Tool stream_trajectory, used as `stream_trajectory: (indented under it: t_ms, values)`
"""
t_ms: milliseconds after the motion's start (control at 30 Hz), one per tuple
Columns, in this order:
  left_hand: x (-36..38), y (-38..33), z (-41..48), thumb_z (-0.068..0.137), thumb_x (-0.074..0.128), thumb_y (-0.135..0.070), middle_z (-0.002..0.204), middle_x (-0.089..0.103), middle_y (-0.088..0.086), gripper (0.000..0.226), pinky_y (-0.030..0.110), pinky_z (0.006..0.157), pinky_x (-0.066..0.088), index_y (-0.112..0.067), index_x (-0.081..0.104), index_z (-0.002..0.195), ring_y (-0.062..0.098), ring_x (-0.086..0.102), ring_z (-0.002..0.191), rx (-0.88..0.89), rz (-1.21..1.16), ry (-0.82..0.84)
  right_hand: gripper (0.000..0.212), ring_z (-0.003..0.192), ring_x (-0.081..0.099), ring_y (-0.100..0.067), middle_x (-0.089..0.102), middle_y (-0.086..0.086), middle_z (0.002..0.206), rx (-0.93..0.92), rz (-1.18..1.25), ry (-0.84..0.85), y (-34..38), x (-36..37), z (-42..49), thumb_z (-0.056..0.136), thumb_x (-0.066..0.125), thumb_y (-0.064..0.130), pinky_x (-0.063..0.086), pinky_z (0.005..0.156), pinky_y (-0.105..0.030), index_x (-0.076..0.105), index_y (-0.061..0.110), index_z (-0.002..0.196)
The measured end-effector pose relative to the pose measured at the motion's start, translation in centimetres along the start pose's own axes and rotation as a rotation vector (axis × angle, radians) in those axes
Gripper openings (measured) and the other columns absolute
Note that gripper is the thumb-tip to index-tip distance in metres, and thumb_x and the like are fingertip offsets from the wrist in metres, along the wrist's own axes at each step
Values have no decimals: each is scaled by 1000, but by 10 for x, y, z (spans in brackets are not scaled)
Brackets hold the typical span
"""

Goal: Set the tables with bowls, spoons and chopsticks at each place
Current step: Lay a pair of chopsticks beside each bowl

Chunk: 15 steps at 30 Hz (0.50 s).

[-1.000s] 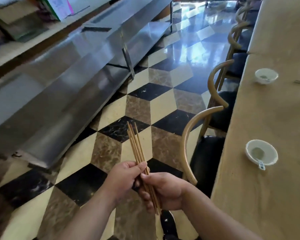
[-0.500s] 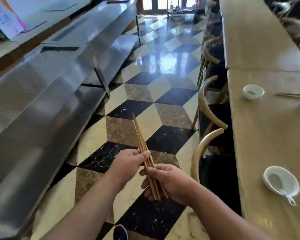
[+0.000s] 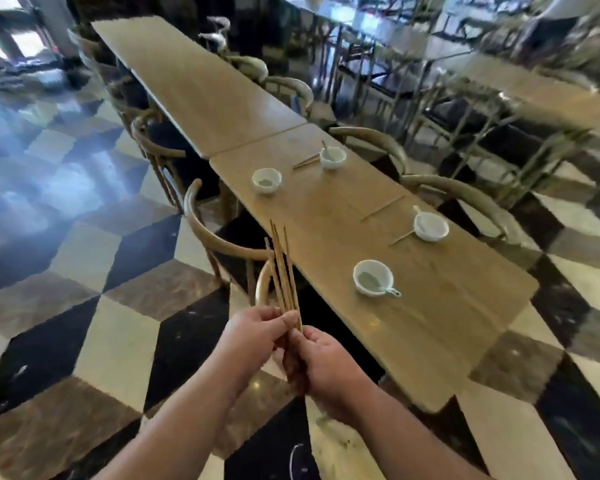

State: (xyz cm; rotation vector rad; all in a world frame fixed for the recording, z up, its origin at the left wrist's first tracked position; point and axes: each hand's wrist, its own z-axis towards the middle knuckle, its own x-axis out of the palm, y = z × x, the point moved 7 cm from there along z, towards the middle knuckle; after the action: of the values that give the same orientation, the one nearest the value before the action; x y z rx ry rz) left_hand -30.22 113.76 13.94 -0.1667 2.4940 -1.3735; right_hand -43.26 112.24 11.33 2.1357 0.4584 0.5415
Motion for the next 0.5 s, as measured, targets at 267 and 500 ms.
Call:
stream_trajectory:
  t_ms: [267, 500]
  values:
    - [126, -48, 96, 103, 70, -29, 71, 79, 8, 25, 32, 57, 59, -15, 84, 89, 21, 71, 59, 13, 342, 288, 32, 93, 72, -33, 76, -28, 106, -52, 129, -185, 3, -131, 35, 113, 48, 31, 58, 94, -55, 76, 17, 110]
    - [197, -57, 170, 100, 73, -32, 82, 84, 6, 22, 50, 89, 66, -19, 86, 88, 29, 82, 83, -89, 509, 382, 34, 100, 77, -43, 81, -16, 105, 62, 181, -347, -15, -214, 75, 109, 56, 39, 63, 91, -56, 78, 13, 111]
